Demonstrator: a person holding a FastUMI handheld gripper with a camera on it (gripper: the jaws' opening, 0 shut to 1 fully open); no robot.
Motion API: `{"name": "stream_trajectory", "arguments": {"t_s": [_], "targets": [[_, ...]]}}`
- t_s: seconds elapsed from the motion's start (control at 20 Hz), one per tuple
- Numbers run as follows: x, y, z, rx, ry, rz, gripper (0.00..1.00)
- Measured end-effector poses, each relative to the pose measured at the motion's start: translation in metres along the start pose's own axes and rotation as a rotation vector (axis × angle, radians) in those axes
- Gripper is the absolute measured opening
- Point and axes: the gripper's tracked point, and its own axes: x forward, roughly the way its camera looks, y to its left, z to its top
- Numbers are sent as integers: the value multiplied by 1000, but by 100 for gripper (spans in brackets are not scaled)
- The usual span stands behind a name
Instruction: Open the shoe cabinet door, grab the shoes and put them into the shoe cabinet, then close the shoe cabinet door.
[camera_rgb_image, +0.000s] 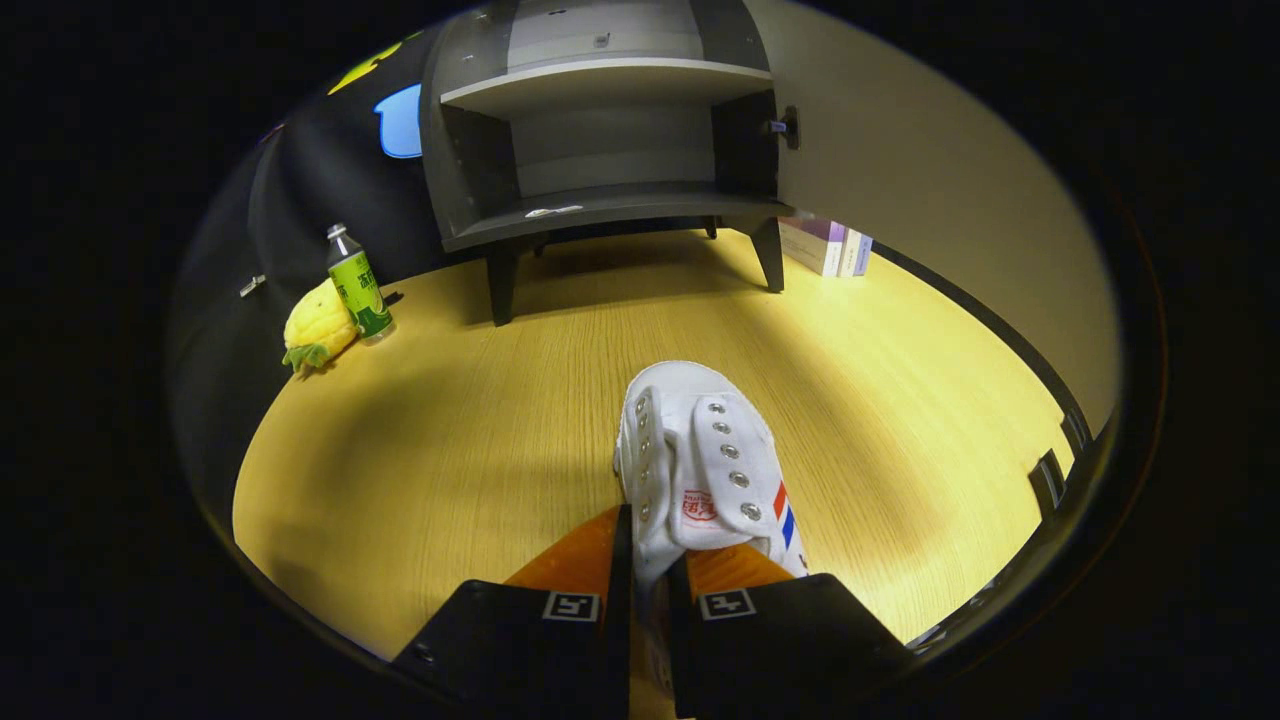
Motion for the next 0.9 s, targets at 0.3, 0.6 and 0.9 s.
{"name": "stream_trajectory", "arguments": {"t_s": [0.3,0.6,0.9], "targets": [[6,5,0,-53,-29,20,23],[2,4,-3,-36,2,68,5],[-8,1,14,-93,5,59,4]]}}
